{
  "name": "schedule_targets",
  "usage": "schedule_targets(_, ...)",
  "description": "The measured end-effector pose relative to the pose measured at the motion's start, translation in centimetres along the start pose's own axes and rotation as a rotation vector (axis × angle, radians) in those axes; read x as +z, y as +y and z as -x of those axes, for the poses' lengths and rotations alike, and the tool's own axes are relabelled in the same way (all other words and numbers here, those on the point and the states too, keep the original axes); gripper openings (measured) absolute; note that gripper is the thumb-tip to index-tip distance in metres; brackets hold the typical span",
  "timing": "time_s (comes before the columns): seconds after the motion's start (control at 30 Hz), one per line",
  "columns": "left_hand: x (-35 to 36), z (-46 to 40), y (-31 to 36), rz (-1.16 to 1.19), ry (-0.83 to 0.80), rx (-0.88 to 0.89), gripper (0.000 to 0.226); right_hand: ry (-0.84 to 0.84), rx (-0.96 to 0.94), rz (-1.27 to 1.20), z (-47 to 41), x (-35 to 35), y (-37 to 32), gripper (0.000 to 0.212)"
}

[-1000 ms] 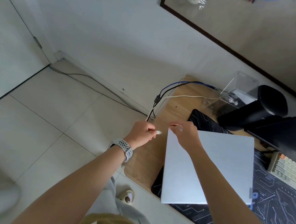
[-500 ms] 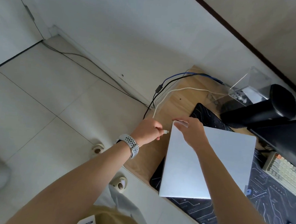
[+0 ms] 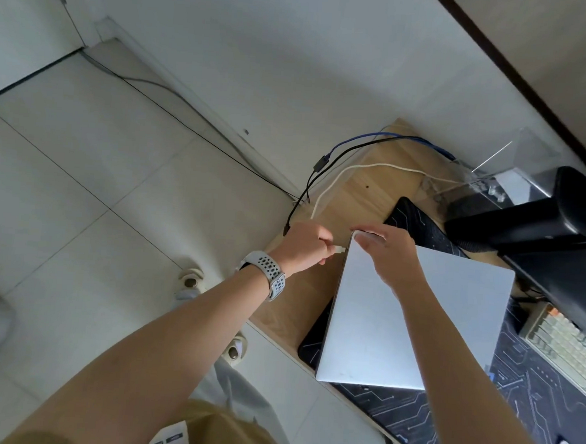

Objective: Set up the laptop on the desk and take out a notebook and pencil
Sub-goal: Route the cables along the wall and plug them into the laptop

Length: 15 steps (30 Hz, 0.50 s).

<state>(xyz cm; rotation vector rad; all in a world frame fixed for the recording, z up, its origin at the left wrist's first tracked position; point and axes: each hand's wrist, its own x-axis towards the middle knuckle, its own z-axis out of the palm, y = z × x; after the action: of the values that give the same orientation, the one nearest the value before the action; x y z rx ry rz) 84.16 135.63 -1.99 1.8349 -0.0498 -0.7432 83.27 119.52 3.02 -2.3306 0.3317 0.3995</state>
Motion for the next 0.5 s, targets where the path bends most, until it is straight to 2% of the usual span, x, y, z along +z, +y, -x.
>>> schedule_targets(0.5, -0.7, -0.1, 1.4, -0.083, -0.051, 0.042, 0.03, 0.007, 0.011, -0.007, -0.1, 0.0, 0.0, 0.016)
